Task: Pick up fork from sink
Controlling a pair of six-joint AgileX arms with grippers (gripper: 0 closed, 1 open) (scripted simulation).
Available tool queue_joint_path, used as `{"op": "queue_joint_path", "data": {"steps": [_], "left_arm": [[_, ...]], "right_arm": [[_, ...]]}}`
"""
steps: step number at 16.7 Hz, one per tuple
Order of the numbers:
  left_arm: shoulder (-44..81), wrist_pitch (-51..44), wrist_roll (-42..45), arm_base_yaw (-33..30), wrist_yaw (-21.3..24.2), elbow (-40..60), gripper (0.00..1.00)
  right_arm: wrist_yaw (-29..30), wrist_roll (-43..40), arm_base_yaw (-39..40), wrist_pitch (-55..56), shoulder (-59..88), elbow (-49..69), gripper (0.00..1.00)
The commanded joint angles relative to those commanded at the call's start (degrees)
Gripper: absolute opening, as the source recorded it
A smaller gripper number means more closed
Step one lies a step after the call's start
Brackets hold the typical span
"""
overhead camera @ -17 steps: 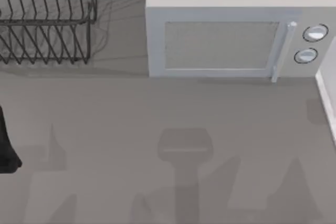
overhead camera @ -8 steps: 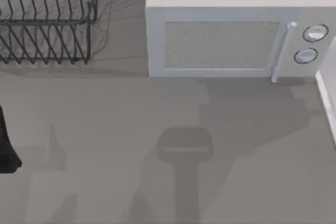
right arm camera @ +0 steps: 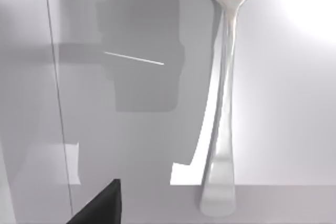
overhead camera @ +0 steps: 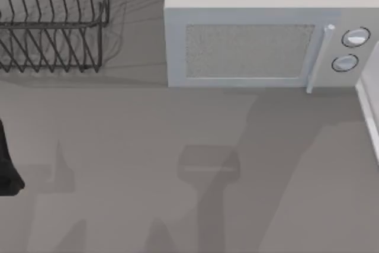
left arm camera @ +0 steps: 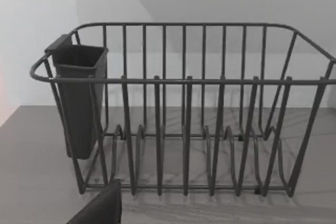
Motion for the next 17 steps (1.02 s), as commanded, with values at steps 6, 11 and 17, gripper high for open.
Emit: {"op": "queue_joint_path", "data": {"steps": [6,11,17], "left_arm": [[0.0,0.0,0.0,0.0,0.0,0.0,1.0],[0.0,0.0,0.0,0.0,0.0,0.0,1.0],[0.0,0.0,0.0,0.0,0.0,0.0,1.0]], "right_arm": [[0.01,0.03,0.31,0.2,0.17,-0.14,1.0],[0.06,0.11,0.23,9.52,5.11,-4.53,1.0],[0.15,0.2,0.07,24.42,13.11,-11.14,1.0]]}}
